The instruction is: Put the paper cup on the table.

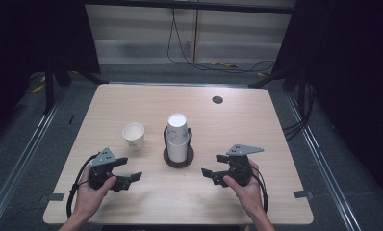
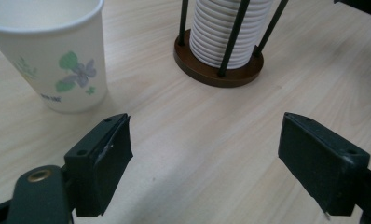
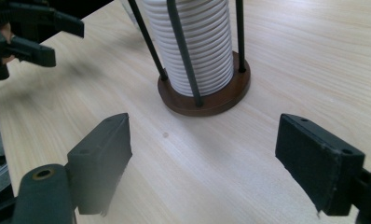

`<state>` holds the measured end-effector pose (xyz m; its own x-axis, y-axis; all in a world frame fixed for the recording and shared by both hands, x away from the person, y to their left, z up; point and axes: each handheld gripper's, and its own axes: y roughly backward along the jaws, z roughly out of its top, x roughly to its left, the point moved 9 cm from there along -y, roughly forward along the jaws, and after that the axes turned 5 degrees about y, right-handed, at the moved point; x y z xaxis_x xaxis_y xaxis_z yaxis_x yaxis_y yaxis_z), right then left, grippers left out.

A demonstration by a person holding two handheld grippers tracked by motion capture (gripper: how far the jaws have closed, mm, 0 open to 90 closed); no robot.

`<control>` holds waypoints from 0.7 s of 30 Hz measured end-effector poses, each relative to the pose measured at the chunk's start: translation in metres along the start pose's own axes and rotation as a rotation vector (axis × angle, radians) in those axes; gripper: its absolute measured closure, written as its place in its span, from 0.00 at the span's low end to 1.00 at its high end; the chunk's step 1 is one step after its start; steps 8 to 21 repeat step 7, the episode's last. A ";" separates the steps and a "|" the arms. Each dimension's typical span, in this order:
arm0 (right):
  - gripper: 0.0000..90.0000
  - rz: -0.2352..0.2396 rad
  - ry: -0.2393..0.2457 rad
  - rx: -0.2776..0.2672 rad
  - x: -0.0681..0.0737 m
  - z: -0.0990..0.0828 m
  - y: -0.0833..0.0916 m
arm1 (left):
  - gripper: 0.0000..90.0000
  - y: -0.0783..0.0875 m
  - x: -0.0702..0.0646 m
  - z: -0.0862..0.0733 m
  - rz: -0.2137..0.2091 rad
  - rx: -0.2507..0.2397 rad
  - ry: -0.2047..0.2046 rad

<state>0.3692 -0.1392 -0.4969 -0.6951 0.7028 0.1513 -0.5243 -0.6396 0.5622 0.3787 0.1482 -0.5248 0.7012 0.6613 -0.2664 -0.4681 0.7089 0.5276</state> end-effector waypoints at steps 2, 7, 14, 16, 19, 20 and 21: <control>0.19 -0.007 -0.003 0.002 -0.001 -0.001 -0.001 | 0.19 0.000 -0.001 -0.002 -0.017 -0.001 0.005; 0.18 -0.024 0.000 0.006 -0.002 -0.004 -0.003 | 0.19 -0.001 0.002 -0.007 -0.012 -0.002 0.006; 0.18 -0.024 0.000 0.006 -0.002 -0.004 -0.003 | 0.19 -0.001 0.002 -0.007 -0.012 -0.002 0.006; 0.18 -0.024 0.000 0.006 -0.002 -0.004 -0.003 | 0.19 -0.001 0.002 -0.007 -0.012 -0.002 0.006; 0.18 -0.024 0.000 0.006 -0.002 -0.004 -0.003 | 0.19 -0.001 0.002 -0.007 -0.012 -0.002 0.006; 0.18 -0.024 0.000 0.006 -0.002 -0.004 -0.003 | 0.19 -0.001 0.002 -0.007 -0.012 -0.002 0.006; 0.18 -0.024 0.000 0.006 -0.002 -0.004 -0.003 | 0.19 -0.001 0.002 -0.007 -0.012 -0.002 0.006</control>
